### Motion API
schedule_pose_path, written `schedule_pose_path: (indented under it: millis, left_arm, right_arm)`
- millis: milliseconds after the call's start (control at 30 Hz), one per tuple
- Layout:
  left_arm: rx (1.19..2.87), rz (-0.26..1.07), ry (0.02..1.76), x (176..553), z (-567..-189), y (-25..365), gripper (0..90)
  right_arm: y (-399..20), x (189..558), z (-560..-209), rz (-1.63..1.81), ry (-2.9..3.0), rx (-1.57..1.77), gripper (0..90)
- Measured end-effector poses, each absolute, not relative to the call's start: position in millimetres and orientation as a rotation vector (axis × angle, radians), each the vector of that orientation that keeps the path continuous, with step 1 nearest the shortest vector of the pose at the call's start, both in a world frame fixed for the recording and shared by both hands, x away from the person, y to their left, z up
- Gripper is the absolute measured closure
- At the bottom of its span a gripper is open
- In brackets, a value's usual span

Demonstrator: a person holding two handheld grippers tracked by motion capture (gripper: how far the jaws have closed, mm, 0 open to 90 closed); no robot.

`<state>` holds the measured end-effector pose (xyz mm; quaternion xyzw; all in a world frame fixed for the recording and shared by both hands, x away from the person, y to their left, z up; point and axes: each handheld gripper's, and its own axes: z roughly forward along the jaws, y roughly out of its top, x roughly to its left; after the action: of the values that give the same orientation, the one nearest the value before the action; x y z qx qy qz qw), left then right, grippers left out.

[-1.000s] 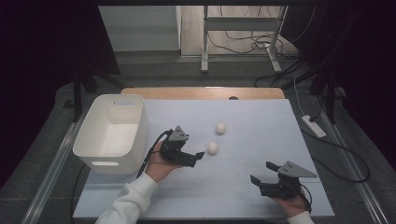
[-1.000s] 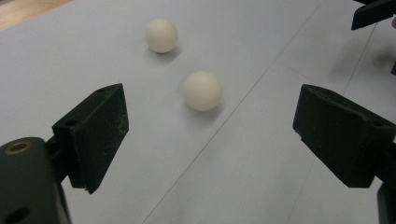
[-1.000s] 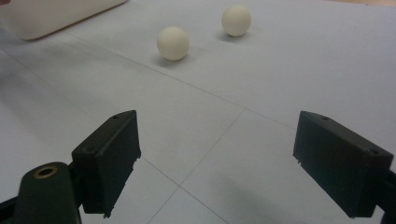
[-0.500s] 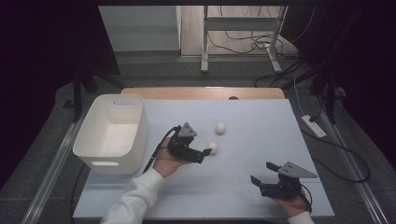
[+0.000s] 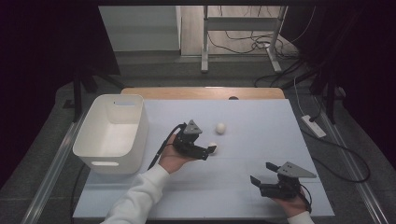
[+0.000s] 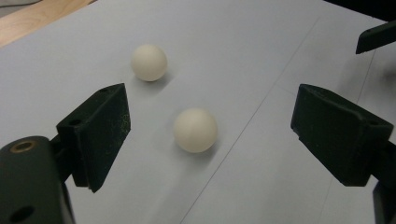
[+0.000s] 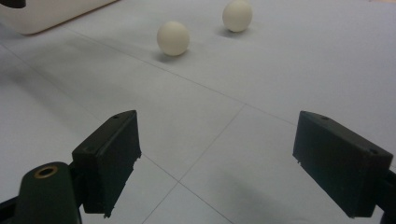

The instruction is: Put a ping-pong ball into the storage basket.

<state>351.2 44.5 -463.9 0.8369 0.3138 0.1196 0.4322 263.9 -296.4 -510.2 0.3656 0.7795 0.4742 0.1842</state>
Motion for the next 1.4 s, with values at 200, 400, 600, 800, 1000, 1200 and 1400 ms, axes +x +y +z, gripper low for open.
schedule_pose_path:
  millis: [200,400,600,800,1000,1200,1400]
  left_arm:
    - [2.110,0.292,0.777,358,-465,34,12.1]
    - [2.123,0.296,0.776,366,-463,27,11.7]
    - [2.146,0.305,0.767,372,-461,20,11.1]
    - [2.158,0.302,0.782,377,-465,17,10.9]
    - [2.173,0.297,0.798,381,-469,17,10.8]
    - [2.181,0.299,0.819,387,-473,15,10.8]
    - [2.207,0.295,0.826,392,-478,12,10.8]
  right_arm:
    - [-297,264,-510,1.339,2.196,1.035,14.6]
    - [-297,264,-511,1.336,2.197,1.035,14.7]
    - [-298,264,-511,1.337,2.196,1.038,14.7]
    - [-299,264,-511,1.335,2.196,1.037,14.7]
    - [-299,264,-511,1.334,2.197,1.037,14.8]
    - [-299,265,-511,1.333,2.198,1.036,14.8]
    - [-299,265,-511,1.335,2.198,1.038,14.8]
